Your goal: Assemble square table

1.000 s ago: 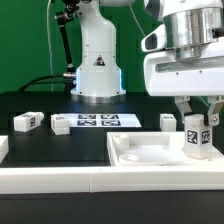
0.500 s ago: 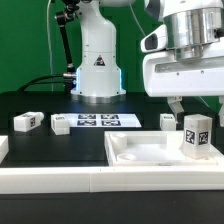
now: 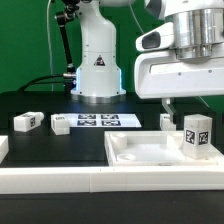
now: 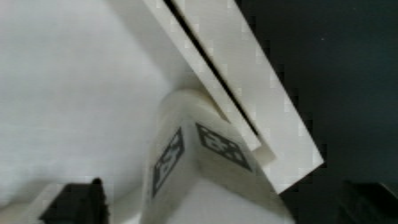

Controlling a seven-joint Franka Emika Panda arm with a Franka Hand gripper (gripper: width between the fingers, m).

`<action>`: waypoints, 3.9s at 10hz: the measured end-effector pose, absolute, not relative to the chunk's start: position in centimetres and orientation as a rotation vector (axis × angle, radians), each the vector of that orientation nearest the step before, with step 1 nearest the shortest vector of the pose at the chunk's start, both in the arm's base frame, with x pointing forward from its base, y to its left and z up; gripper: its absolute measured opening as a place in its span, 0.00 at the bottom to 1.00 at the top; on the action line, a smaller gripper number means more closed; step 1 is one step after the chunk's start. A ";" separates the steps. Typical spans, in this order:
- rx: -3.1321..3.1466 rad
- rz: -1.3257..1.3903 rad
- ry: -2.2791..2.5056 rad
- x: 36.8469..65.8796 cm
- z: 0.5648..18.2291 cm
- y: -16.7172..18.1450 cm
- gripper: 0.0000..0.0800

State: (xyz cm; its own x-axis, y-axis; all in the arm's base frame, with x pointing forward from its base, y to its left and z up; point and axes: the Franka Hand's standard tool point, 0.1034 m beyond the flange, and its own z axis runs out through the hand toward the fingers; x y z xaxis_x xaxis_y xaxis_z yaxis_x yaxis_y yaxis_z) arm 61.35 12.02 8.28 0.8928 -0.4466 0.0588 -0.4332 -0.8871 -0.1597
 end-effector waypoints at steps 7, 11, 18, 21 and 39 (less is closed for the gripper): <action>-3.069 -0.196 -0.177 61.4 8.3 11.8 0.81; -3.047 -0.206 -0.499 61.4 8.3 11.3 0.81; -3.062 -0.201 -0.313 61.4 8.3 11.4 0.36; -3.037 -0.196 0.142 61.4 8.2 11.5 0.36; -2.808 -0.143 1.049 61.3 8.2 12.3 0.81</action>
Offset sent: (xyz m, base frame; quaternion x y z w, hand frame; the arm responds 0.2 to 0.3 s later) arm 0.0028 -0.0066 0.0032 -0.0391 -0.0035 -0.2021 0.9786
